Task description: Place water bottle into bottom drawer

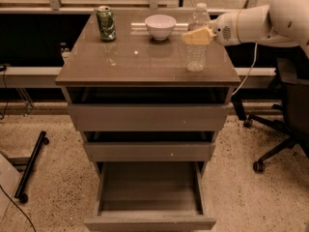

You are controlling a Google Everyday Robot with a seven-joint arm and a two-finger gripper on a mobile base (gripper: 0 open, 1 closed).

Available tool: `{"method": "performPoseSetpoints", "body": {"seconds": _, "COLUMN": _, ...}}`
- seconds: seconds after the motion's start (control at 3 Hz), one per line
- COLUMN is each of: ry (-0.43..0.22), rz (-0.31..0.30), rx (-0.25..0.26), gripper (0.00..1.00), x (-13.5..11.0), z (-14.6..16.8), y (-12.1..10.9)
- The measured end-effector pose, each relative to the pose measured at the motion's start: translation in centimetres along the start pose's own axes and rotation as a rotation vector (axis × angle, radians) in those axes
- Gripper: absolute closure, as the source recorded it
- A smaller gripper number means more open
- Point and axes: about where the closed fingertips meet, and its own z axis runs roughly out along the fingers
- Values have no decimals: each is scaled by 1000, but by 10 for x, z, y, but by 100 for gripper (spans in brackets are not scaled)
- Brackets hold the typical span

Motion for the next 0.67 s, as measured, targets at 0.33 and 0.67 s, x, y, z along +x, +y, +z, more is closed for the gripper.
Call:
{"method": "performPoseSetpoints", "body": {"seconds": 0.33, "ry": -17, "rz": -63, "rx": -34, "gripper": 100, "x": -18, "z": -12, "y": 27}}
{"method": "performPoseSetpoints", "body": {"seconds": 0.67, "ry": -28, "rz": -178, "rx": -98, "gripper": 100, "x": -32, "z": -34, "y": 75}}
